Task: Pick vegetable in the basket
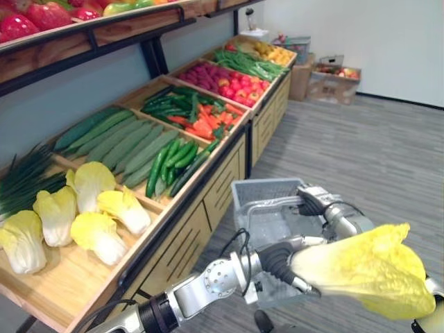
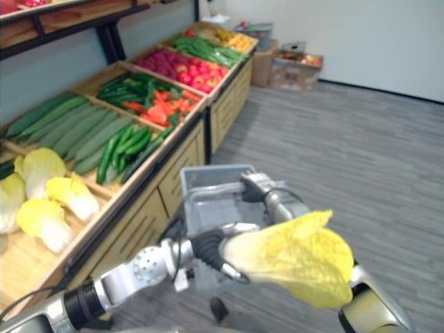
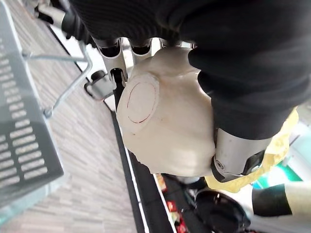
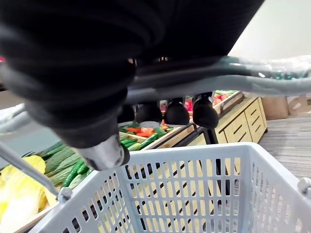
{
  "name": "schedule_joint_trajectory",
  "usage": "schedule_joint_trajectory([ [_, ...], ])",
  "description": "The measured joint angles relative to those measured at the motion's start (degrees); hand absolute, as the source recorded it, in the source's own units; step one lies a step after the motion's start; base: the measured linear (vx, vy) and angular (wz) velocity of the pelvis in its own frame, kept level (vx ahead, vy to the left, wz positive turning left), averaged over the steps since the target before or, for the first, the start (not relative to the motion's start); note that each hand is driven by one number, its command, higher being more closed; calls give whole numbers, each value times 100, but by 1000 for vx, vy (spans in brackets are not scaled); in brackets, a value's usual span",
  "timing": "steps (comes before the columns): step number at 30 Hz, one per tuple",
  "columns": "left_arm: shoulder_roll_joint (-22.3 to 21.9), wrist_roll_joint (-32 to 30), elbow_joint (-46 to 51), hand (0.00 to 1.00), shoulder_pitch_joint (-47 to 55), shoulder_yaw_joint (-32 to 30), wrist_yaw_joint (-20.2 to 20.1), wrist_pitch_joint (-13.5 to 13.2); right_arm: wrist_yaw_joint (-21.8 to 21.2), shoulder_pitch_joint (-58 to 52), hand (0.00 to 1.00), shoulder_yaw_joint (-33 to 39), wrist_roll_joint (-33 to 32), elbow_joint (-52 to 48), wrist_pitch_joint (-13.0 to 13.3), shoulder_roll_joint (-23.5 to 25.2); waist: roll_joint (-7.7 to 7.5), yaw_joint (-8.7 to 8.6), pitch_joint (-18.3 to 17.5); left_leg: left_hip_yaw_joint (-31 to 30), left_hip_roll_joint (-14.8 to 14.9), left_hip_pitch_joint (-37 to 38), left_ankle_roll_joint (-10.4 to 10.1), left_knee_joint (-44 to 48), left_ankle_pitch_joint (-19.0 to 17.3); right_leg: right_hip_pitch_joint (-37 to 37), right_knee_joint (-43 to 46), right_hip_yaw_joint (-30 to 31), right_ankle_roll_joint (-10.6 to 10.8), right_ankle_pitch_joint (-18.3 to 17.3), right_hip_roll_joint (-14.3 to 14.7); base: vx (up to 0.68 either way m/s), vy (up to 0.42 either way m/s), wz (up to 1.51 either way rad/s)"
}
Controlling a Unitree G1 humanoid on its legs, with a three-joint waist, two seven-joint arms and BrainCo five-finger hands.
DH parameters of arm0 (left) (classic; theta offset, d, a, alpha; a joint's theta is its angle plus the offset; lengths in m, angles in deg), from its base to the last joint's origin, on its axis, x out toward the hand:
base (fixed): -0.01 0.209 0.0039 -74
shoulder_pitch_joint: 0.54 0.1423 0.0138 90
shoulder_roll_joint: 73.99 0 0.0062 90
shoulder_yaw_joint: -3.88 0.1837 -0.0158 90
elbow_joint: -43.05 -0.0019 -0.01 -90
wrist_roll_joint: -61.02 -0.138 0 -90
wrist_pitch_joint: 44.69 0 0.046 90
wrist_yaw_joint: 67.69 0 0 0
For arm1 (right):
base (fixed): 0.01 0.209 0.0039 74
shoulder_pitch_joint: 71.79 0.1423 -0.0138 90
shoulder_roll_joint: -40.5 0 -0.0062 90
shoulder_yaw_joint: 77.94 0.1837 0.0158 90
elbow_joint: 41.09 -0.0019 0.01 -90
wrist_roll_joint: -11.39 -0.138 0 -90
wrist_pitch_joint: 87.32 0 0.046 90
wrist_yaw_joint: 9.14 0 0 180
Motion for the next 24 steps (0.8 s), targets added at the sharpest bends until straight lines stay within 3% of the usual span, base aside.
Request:
schedule_joint_trajectory([
  [5, -195, -822, -889, 100, -59, -14, 0, -72, -163, 72, 100, -103, -55, -140, 94, 11, -31, 0, 109, 16, 12, -23, 11, 141, -160, -1, 1, 38, 8, 5, -52, -37, 75, -1],
  [8, -616, -1837, -2130, 100, -171, -186, 72, -53, -255, 206, 100, -223, -54, -233, 152, 24, -58, -9, 257, 10, 16, -52, 28, 199, -227, -10, 1, 44, 38, -17, -88, -6, 63, 2],
  [10, -814, -2161, -2532, 100, -171, -300, 119, -26, -283, 211, 100, -223, -55, -247, 170, 27, -62, -14, 268, -11, 2, -121, 63, 205, -227, -68, 11, 34, 35, -14, -111, -2, 47, 5],
  [15, -1626, -3079, -4118, 100, -417, -988, 560, 284, -451, 207, 100, -230, -55, -275, 174, 70, -78, -48, 414, -121, -246, -209, 133, -16, -168, -119, 39, 37, 67, -38, -264, 12, 56, 10],
  [20, -2142, -3620, -5482, 100, -853, -2023, 1085, 721, -461, 199, 100, -219, -404, -203, 271, 131, -149, -340, 695, -284, -714, -217, 241, -460, -50, -121, 40, 67, 181, -101, -533, -18, 60, 10],
  [21, -2230, -3693, -5751, 0, -986, -2251, 1211, 851, -462, 165, 100, -206, -472, -202, 309, 127, -173, -381, 744, -288, -808, -226, 269, -534, -32, -149, 38, 97, 216, -103, -584, -36, 47, 1],
  [24, -2331, -3859, -6178, 0, -1230, -2572, 1480, 1190, -475, 112, 100, -200, -507, -165, 315, 127, -201, -463, 817, -306, -936, -254, 296, -633, -16, -173, -6, 124, 262, -87, -675, -33, 36, 2],
])
